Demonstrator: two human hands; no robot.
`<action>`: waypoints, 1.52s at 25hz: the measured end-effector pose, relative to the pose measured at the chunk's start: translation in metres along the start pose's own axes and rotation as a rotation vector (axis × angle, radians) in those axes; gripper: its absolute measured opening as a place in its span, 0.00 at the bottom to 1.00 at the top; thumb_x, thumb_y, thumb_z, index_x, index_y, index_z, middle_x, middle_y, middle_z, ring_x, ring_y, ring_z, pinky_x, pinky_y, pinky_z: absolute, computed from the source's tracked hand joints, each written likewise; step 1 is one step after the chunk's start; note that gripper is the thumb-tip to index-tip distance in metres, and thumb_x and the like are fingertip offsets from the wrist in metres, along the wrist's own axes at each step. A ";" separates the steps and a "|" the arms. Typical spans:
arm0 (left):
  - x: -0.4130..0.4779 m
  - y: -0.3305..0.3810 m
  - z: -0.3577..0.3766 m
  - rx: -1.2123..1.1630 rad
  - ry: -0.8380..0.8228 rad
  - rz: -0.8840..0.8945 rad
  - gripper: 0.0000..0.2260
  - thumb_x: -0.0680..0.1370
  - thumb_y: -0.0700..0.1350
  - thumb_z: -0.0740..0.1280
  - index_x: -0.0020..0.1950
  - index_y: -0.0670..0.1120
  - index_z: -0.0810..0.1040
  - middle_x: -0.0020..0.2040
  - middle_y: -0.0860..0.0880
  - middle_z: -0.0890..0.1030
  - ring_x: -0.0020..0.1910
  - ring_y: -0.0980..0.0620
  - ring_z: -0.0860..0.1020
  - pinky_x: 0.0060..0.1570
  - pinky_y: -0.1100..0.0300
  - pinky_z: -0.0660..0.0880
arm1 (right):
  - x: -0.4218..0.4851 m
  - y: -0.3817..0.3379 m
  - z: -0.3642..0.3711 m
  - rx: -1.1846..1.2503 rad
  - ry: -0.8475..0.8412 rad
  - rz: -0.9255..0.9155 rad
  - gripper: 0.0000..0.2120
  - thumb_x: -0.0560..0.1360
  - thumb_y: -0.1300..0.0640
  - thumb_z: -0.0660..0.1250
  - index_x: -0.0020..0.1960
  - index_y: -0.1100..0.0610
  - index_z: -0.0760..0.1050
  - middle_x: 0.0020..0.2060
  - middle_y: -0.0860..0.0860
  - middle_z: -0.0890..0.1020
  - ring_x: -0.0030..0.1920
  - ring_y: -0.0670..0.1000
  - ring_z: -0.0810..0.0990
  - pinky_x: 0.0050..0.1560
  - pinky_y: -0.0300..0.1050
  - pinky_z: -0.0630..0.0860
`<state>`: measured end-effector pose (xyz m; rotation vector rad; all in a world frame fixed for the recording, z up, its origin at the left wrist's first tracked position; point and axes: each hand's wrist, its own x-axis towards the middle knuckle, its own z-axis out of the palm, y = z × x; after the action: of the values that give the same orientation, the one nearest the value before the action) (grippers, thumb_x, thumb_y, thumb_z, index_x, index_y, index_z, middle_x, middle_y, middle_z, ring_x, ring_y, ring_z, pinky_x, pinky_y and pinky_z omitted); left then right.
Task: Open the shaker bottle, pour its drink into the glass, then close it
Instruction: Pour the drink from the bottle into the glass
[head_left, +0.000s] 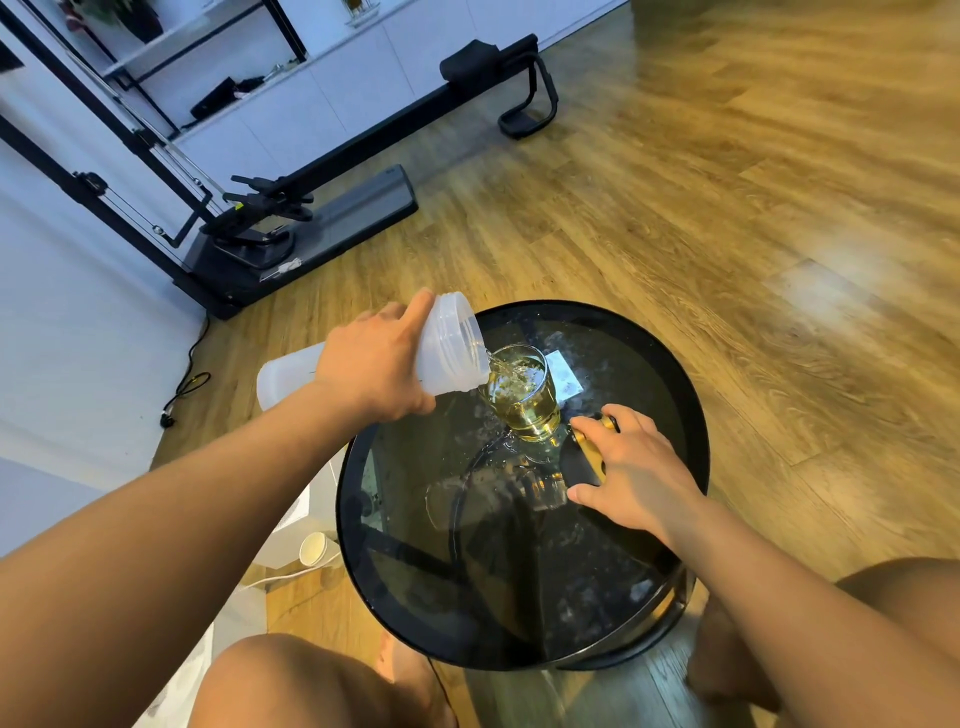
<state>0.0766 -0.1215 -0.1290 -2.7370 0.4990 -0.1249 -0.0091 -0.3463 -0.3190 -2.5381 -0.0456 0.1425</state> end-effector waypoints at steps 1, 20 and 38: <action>0.001 0.000 -0.001 0.017 0.004 0.008 0.48 0.61 0.56 0.79 0.74 0.52 0.56 0.55 0.48 0.77 0.49 0.42 0.77 0.39 0.52 0.68 | 0.000 0.000 0.000 0.000 -0.002 0.000 0.41 0.67 0.37 0.72 0.75 0.42 0.57 0.75 0.52 0.59 0.74 0.56 0.54 0.70 0.54 0.61; 0.009 0.001 -0.010 0.184 0.017 0.103 0.49 0.63 0.57 0.79 0.75 0.51 0.52 0.62 0.45 0.76 0.57 0.40 0.77 0.55 0.46 0.74 | 0.000 0.001 0.000 0.004 -0.003 0.009 0.41 0.67 0.37 0.72 0.75 0.41 0.57 0.75 0.51 0.59 0.75 0.55 0.54 0.70 0.54 0.61; 0.009 -0.004 -0.012 0.358 0.295 0.361 0.40 0.71 0.48 0.78 0.74 0.49 0.56 0.72 0.36 0.72 0.70 0.30 0.69 0.69 0.32 0.63 | 0.002 0.003 0.003 -0.006 0.015 0.002 0.41 0.66 0.37 0.72 0.74 0.41 0.58 0.74 0.51 0.60 0.74 0.56 0.55 0.70 0.55 0.62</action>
<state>0.0849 -0.1251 -0.1159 -2.2482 0.9420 -0.4793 -0.0074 -0.3465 -0.3236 -2.5445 -0.0382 0.1242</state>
